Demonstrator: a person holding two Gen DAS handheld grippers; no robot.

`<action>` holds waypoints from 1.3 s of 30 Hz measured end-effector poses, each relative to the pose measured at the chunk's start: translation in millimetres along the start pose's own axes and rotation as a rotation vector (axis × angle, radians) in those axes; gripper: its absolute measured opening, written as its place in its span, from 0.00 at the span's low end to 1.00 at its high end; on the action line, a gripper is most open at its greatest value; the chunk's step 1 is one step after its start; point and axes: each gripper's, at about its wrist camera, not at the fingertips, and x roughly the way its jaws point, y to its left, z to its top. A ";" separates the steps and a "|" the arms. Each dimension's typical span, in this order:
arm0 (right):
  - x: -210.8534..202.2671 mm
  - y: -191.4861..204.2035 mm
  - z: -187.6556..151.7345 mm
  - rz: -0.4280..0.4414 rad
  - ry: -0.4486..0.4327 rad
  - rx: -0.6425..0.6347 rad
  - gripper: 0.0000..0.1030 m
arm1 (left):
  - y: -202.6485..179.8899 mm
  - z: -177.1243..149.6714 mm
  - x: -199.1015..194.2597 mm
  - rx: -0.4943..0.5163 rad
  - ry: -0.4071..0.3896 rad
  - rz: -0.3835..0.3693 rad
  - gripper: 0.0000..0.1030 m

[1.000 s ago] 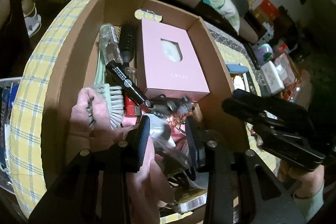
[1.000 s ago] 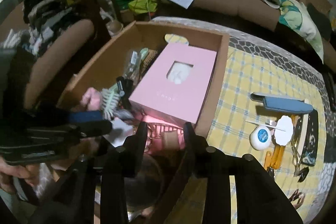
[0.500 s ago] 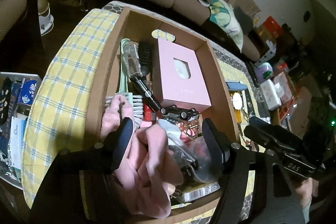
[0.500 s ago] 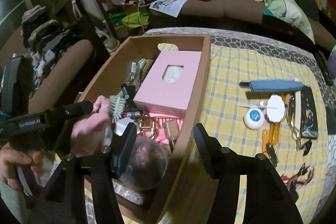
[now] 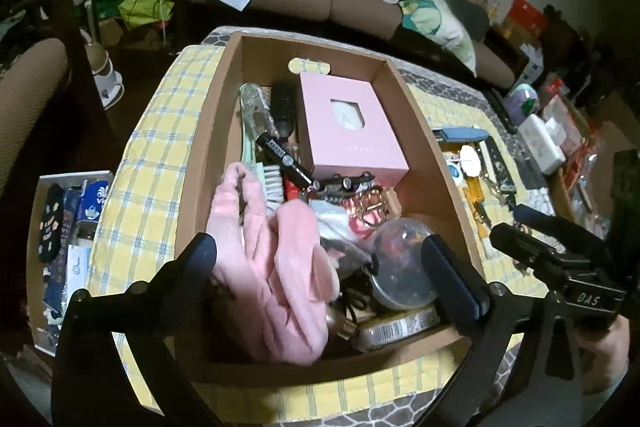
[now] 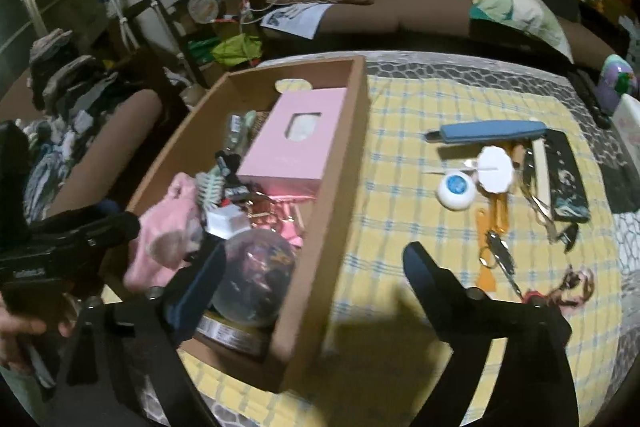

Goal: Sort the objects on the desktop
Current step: 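Open the right gripper and withdraw both grippers from the box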

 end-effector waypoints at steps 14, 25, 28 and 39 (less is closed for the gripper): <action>-34.1 -15.9 -27.6 -0.055 -0.014 0.010 1.00 | -22.3 -44.0 -22.1 -0.017 -0.016 0.005 1.00; -66.9 -47.1 -57.7 -0.111 -0.025 0.076 1.00 | -54.8 -75.8 -29.3 0.044 -0.026 0.018 1.00; -79.0 -66.5 -63.7 -0.123 -0.033 0.117 1.00 | -74.2 -82.3 -32.8 0.090 -0.042 -0.006 1.00; -121.7 -183.4 -72.2 -0.235 -0.104 0.329 1.00 | -150.1 -75.5 -22.3 0.243 -0.052 -0.111 1.00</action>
